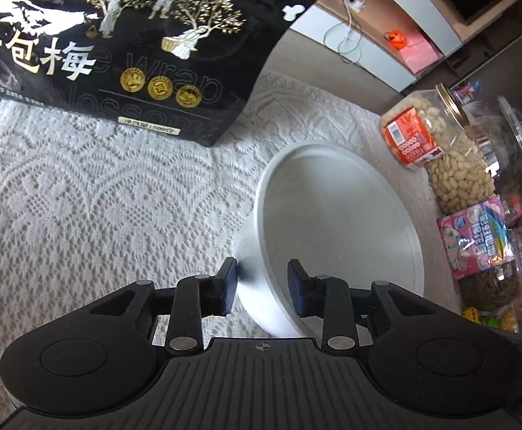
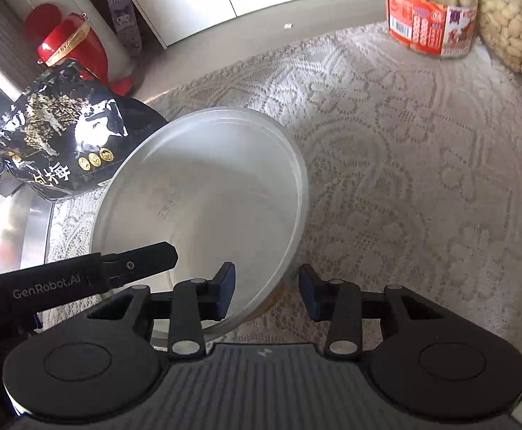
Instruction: Organize plates and bowls
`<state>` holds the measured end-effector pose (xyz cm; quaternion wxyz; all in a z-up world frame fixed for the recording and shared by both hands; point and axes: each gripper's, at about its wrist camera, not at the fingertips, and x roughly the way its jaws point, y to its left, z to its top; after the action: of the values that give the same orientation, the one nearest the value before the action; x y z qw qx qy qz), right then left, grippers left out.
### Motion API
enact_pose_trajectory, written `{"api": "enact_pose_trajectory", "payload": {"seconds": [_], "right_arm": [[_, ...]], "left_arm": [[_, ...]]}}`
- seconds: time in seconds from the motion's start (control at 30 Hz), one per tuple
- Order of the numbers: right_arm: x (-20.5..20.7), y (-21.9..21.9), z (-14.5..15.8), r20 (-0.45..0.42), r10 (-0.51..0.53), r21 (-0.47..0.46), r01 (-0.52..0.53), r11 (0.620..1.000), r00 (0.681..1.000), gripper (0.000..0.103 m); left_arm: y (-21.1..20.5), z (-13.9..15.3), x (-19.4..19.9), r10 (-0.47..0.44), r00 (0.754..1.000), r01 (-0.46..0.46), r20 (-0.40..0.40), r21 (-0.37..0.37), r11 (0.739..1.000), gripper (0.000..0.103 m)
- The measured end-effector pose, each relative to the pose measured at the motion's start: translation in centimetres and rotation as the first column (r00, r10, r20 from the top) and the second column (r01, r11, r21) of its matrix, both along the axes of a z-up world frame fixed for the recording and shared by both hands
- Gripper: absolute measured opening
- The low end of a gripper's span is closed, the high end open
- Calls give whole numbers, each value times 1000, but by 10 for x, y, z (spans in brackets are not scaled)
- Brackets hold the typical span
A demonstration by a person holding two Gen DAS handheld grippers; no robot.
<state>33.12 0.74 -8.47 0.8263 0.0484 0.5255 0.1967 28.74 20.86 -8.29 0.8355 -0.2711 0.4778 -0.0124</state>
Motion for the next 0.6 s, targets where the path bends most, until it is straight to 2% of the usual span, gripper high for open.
{"api": "enact_pose_trajectory", "payload": {"seconds": [0.07, 0.1, 0.2, 0.27, 0.33, 0.4, 0.47, 0.53, 0.6], "right_arm": [[-15, -11, 25, 92, 35, -10, -35, 999, 995, 40], [-26, -23, 43, 146, 49, -18, -47, 999, 988, 40], [-60, -72, 87, 257, 47, -12, -46, 999, 965, 40], [-83, -110, 110, 308, 28, -25, -21, 999, 951, 40], [-101, -144, 120, 333, 6, -53, 13, 999, 943, 40], [-110, -174, 116, 321, -22, -87, 52, 995, 947, 40], [-112, -196, 97, 274, -58, -105, 90, 990, 960, 40], [-110, -212, 74, 190, -98, -82, 116, 990, 977, 40], [-112, -223, 56, 126, -130, -50, 137, 989, 983, 42]], "left_arm": [[-19, 22, -10, -45, 997, 41, 61, 68, 997, 35], [-29, 33, -17, -68, 993, 61, 99, 77, 995, 35], [-58, 59, -38, -150, 969, 143, 194, 48, 989, 35], [-86, 73, -52, -229, 940, 231, 251, 22, 973, 35], [-123, 79, -63, -328, 898, 341, 291, 9, 940, 35], [-154, 75, -68, -393, 874, 414, 286, -16, 910, 35], [-178, 62, -68, -445, 859, 468, 253, -37, 883, 34], [-190, 46, -68, -471, 857, 492, 209, -56, 869, 34], [-191, 33, -72, -468, 866, 488, 176, -93, 868, 34]]}}
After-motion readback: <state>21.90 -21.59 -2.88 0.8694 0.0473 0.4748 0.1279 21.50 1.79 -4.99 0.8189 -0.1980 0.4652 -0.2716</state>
